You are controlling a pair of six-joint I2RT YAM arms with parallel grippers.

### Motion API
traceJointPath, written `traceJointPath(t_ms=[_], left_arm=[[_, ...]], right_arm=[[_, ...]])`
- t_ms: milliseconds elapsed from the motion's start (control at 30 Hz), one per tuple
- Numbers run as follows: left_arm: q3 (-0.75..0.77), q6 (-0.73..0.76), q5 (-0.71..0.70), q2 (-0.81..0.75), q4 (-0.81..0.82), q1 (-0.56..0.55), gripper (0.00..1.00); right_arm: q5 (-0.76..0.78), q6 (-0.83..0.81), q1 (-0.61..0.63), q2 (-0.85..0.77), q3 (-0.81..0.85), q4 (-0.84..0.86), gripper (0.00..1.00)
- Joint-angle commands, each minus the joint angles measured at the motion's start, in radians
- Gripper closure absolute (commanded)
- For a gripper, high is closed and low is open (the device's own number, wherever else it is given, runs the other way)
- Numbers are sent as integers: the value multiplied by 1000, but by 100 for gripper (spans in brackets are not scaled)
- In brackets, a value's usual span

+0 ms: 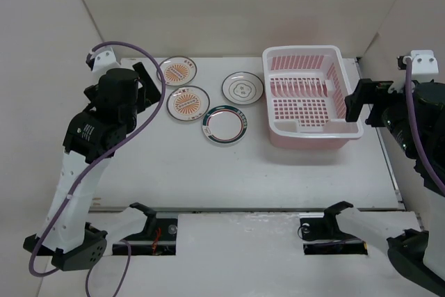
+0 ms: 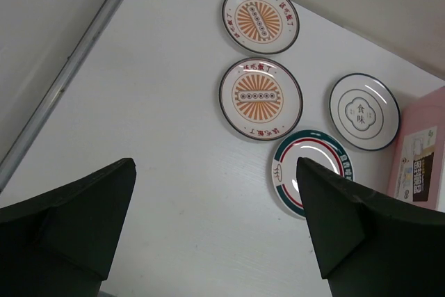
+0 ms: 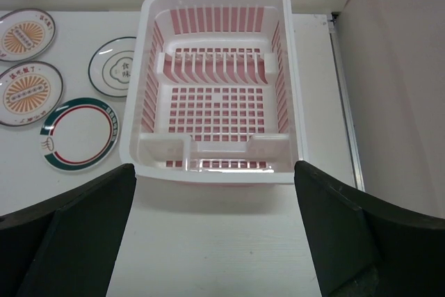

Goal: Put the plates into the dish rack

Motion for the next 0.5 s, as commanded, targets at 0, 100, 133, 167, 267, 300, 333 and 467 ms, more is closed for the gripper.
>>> traceJointPath(t_ms=[0, 100, 133, 167, 267, 300, 333, 467], left_arm=[[43, 7, 5, -8, 15, 1, 0], [43, 7, 5, -8, 15, 1, 0], [43, 7, 5, -8, 15, 1, 0], [43, 7, 14, -8, 15, 1, 0], [43, 7, 27, 2, 15, 1, 0], [43, 7, 39, 2, 15, 10, 0], [52, 7, 54, 12, 28, 11, 0], [0, 18, 117, 22, 120, 38, 0]], right_arm=[[-4, 3, -9, -17, -12, 30, 0], [5, -7, -9, -26, -12, 42, 0], [5, -7, -9, -26, -12, 42, 0], [5, -7, -9, -26, -12, 42, 0], [14, -7, -9, -26, -12, 42, 0], [14, -7, -9, -14, -12, 42, 0], [1, -7, -9, -5, 0, 42, 0], [-65, -16, -9, 6, 13, 64, 0]])
